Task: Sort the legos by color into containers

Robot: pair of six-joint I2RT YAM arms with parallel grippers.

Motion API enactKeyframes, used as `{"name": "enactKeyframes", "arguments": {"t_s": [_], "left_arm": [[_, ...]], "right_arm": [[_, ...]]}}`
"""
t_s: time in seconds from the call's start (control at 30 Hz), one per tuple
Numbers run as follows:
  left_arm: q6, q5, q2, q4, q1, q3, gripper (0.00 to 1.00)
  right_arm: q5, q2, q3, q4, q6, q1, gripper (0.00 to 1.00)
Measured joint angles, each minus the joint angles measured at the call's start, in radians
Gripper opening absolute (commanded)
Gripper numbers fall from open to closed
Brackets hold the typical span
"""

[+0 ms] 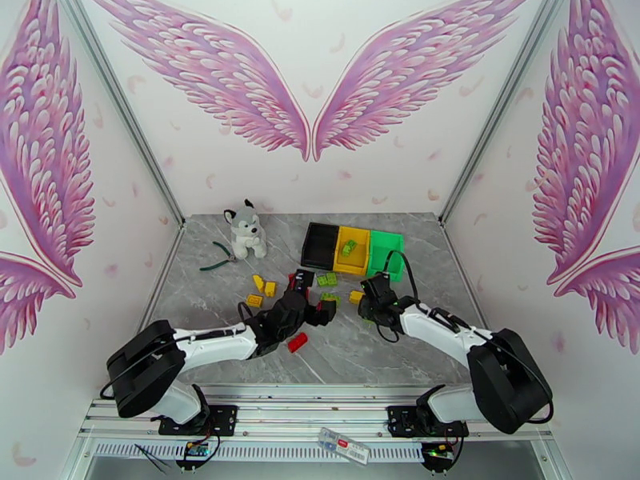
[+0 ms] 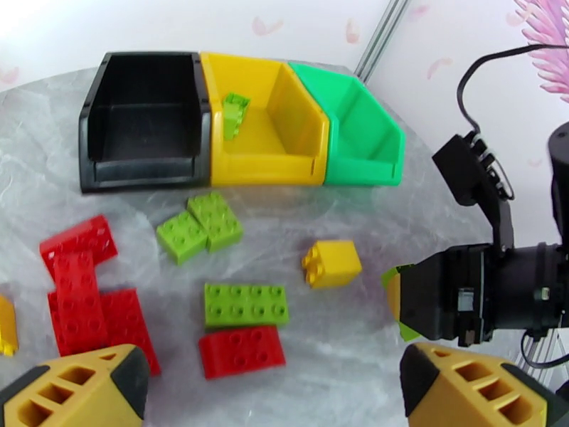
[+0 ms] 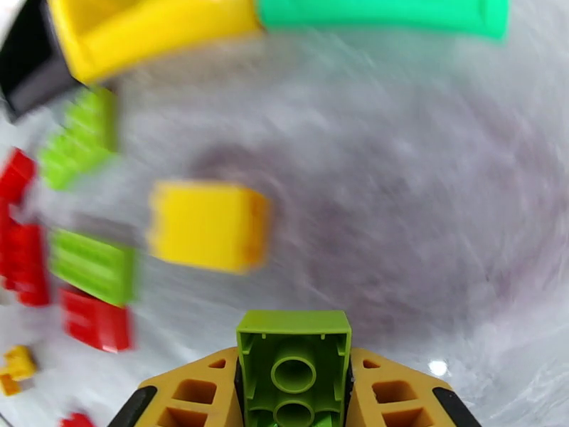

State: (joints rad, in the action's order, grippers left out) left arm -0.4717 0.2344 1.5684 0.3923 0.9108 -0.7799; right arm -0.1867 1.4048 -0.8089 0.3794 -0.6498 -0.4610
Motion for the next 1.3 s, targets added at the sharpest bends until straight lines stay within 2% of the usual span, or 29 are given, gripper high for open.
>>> {"name": "enactKeyframes", "arguments": {"t_s": [0.17,0.3,0.37,0.47,0.53,0.63,0.7,0.87,1.0,1.13,1.23,1.3], "left_arm": [[0.026,-0.05,0.076,0.011,-0.064,-0.129,0.99],[0.039,-0.073,0.12,0.027,-0.135,-0.215,0.99],[0.043,-0.079,0.147,0.032,-0.167,-0.255,0.99],[0.044,-0.085,0.183,0.032,-0.211,-0.296,0.99],[0.04,-0.093,0.203,0.033,-0.235,-0.307,0.99],[0.03,-0.111,0.222,0.025,-0.26,-0.307,0.99],[0.023,-0.114,0.223,0.025,-0.271,-0.301,0.99],[0.021,-0.103,0.211,-0.004,-0.275,-0.282,0.99],[-0.008,-0.054,0.183,-0.07,-0.269,-0.27,0.99],[-0.05,0.072,0.163,-0.182,-0.246,-0.277,0.99],[-0.023,0.196,0.135,-0.199,-0.192,-0.253,0.99],[0.016,0.283,0.083,-0.174,-0.131,-0.193,0.92]], "right_arm": [[0.0,0.082,-0.249,0.02,0.055,0.033,0.29],[0.016,0.26,-0.463,0.021,0.094,0.091,0.3],[0.024,0.359,-0.559,0.029,0.109,0.111,0.33],[0.038,0.523,-0.727,0.06,0.134,0.131,0.42],[0.045,0.627,-0.85,0.092,0.153,0.141,0.51],[0.049,0.72,-0.98,0.136,0.172,0.15,0.68],[0.05,0.737,-1.021,0.158,0.183,0.152,0.74],[0.056,0.724,-1.051,0.196,0.181,0.147,0.85],[0.045,0.665,-1.002,0.227,0.162,0.117,0.9],[0.051,0.542,-0.843,0.215,0.129,0.083,0.92],[0.06,0.43,-0.662,0.167,0.119,0.077,0.93],[0.07,0.37,-0.553,0.129,0.119,0.079,0.92]]}}
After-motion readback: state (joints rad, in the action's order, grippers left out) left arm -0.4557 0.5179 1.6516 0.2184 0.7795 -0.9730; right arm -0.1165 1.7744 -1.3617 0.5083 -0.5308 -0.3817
